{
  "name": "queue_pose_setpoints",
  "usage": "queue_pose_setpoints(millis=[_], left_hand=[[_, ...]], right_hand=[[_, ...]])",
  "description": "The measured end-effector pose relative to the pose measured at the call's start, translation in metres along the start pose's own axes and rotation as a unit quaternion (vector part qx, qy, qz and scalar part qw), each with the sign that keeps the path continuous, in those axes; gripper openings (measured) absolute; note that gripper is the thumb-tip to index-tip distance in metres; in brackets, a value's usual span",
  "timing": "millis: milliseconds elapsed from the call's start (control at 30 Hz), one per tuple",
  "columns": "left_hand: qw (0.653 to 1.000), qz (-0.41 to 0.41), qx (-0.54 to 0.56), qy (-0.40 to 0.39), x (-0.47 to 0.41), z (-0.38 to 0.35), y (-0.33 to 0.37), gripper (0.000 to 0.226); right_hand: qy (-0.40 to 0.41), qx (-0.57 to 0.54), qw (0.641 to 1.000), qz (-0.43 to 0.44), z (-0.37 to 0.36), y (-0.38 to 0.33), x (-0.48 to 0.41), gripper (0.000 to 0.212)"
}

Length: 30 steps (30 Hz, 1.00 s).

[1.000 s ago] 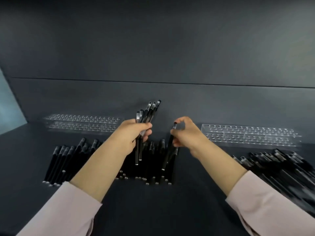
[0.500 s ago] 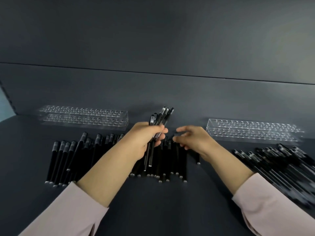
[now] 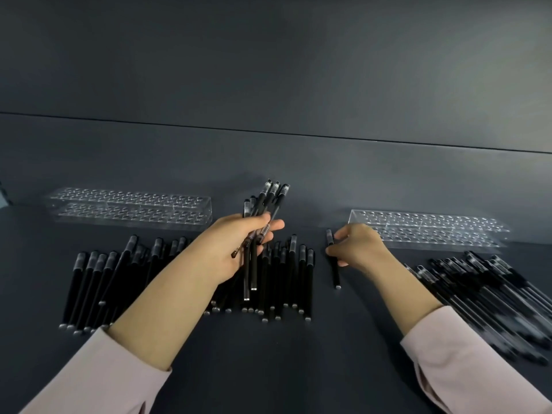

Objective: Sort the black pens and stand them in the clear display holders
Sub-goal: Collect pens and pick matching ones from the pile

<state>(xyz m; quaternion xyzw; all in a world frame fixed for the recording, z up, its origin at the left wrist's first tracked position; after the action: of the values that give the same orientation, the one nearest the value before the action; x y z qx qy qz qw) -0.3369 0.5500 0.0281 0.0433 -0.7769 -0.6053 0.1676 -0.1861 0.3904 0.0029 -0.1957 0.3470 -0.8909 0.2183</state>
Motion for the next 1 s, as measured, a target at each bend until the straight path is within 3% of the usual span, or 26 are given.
queue_pose_setpoints(millis=[133,267,467,633,700,767,867,1000], left_hand=[[0.999,0.020,-0.024,0.005,0.004,0.000,0.001,0.020],[1.000,0.014,-0.019,0.001,0.006,-0.001,0.000,0.021],[0.999,-0.018,-0.040,0.003,0.005,-0.003,-0.002,0.019],[0.999,-0.029,-0.037,0.002,0.005,-0.005,-0.006,0.021],[0.999,-0.027,-0.040,0.000,0.005,-0.007,-0.008,0.015],[0.998,-0.026,-0.052,0.001,0.005,-0.010,-0.010,0.010],[0.997,-0.031,-0.073,-0.014,0.006,-0.015,-0.014,0.009],[0.993,-0.043,-0.106,-0.026,0.008,-0.020,-0.017,0.012]], right_hand=[[-0.047,-0.158,0.985,0.054,-0.007,-0.009,0.006,0.029],[-0.098,-0.115,0.987,0.055,-0.027,-0.017,0.015,0.031],[-0.113,-0.096,0.986,0.071,-0.035,-0.018,0.018,0.023],[-0.105,-0.072,0.989,0.077,-0.037,-0.021,0.026,0.019],[-0.086,-0.116,0.985,0.092,-0.037,-0.023,0.027,0.020],[-0.055,-0.201,0.970,0.124,-0.035,-0.027,0.027,0.024],[-0.068,-0.348,0.920,0.164,-0.030,-0.035,0.029,0.020],[-0.103,-0.408,0.888,0.184,-0.030,-0.039,0.033,0.004]])
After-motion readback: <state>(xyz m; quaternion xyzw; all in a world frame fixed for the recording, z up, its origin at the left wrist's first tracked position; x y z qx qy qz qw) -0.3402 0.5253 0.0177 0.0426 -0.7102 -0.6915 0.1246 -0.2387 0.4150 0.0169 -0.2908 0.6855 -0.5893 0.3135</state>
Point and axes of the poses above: each hand's wrist, its own x-axis away from the middle knuckle, its own z-axis out of the back of the hand, y = z × x, the point moved 2 cm from there along -x, towards the middle knuckle, and after that the axes turned 13 degrees about -y, right-handed, at the moved point
